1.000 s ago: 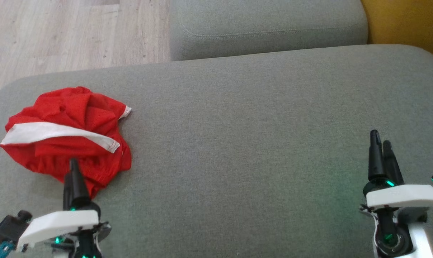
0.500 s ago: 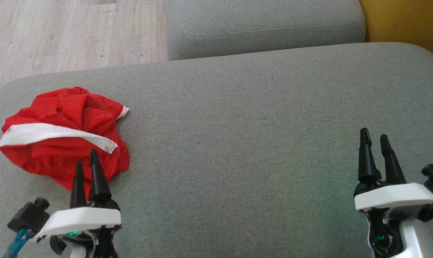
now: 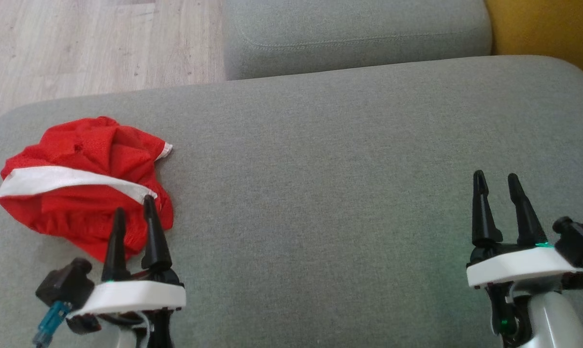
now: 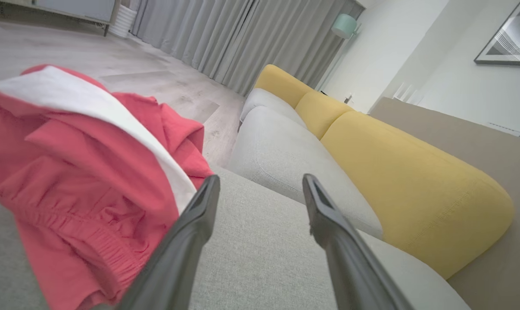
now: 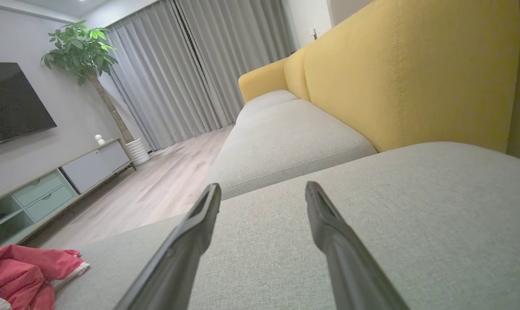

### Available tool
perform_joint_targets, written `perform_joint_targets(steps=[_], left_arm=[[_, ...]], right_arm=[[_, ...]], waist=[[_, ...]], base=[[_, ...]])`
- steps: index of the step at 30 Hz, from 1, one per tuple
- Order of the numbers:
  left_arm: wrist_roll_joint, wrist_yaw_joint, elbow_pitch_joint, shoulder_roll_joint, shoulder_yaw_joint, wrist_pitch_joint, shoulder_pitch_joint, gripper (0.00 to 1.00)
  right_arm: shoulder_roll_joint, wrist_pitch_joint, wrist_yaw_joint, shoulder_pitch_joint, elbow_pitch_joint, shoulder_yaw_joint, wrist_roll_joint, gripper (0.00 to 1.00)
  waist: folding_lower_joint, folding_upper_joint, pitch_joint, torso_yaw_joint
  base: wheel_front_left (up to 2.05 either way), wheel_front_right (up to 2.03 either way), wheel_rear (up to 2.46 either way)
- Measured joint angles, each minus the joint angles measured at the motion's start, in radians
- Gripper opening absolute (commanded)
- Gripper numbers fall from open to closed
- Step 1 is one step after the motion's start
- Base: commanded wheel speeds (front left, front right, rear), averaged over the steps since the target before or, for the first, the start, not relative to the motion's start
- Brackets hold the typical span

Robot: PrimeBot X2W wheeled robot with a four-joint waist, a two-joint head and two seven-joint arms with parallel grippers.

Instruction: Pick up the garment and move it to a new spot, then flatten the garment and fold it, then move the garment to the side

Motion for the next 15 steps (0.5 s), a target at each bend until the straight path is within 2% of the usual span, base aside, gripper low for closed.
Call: perform_joint_targets(steps=[15], left_arm=[[0.219, 0.028, -0.022, 0.016, -0.063, -0.039, 0.000, 1.00]], right_arm=[[0.000, -0.037, 0.000, 0.000, -0.023, 0.019, -0.204, 1.00]], waist=[[0.0000, 0.0000, 0.001, -0.003]], base=[[0.00, 0.00, 0.00]])
